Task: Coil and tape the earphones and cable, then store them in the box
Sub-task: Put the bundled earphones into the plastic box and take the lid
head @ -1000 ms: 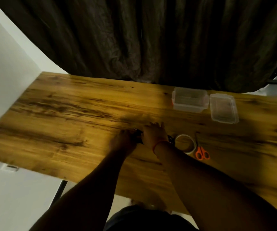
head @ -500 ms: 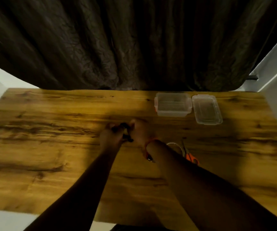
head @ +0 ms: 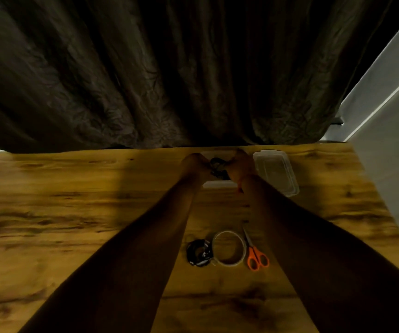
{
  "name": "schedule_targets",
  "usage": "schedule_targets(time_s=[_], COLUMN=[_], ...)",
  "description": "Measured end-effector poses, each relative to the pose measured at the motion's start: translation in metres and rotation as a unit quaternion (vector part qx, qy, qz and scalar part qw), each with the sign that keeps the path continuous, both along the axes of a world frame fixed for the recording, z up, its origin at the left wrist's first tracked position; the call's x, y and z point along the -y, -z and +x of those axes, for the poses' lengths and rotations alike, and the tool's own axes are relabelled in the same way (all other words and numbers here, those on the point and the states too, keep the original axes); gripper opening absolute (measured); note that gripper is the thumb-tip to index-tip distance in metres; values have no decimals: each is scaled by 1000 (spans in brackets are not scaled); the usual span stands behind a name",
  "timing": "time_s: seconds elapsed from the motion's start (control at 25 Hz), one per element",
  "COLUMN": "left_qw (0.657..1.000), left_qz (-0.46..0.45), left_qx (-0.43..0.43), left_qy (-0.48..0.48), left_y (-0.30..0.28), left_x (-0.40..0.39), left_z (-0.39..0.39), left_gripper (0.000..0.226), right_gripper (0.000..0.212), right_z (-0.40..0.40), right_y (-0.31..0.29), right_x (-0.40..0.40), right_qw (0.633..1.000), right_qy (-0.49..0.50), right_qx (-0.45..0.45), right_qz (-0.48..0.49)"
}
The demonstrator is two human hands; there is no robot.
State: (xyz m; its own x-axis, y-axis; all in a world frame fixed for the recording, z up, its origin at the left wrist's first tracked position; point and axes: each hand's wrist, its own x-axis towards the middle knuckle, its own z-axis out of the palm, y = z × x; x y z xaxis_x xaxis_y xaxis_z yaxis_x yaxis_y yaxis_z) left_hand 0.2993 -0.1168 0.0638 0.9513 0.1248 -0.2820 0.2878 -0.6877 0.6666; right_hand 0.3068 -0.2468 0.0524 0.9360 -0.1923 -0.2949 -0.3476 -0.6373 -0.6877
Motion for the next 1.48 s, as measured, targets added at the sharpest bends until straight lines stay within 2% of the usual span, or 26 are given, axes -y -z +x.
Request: schedule_targets(time_s=[0.16,0.4,0.52,0.64,0.72,0.8,0.84,0.92,0.96,1.08,1.16,1.24,1.32,1.4,1.48], left_qw=[994,993,993,992,989,986,985,992,995,992,996,996,994,993,992], left_qz=[99,93,65,95,92,61,49,43,61,74,45,48,47,13,-26], left_qx=[19,60,94,79,109,156,168,118,76,5,14,4,-8,-48,-56], left_qy=[51,39,-9,9,26,7,-2,3,28,97,71,71,96,110,110], left_y=[16,15,17,12,7,4,5,10,17,42,52,49,44,43,42], left_x=[-4,-26,-45,-65,-70,-74,-75,-76,-78,-81,-80,-76,-75,-78,-77], left_z=[0,-22,-39,-50,-56,-66,-74,-101,-120,-172,-193,-199,-202,-202,-202], left_gripper=[28,22,21,23,28,27,25,22,23,42,56,66,62,64,53], right_gripper=[50,37,37,38,39,34,28,15,14,28,37,39,41,33,22], right_z=[3,-1,-9,-19,-23,-29,-37,-66,-86,-151,-173,-179,-177,-175,-172], right_y=[8,20,24,26,19,3,-7,-18,-20,-8,1,4,6,10,11], right_x=[-11,-44,-66,-80,-81,-73,-66,-47,-38,-29,-37,-44,-47,-47,-45], right_qw=[998,991,976,966,962,961,956,951,951,919,884,865,864,875,905], right_qy=[-44,-98,-161,-197,-209,-196,-189,-186,-209,-339,-396,-420,-423,-412,-388], right_qx=[-18,-57,-51,-27,-14,54,118,198,190,103,64,27,17,20,16], right_qz=[-37,-73,-140,-165,-174,-187,-192,-149,-126,-175,-240,-274,-273,-255,-177])
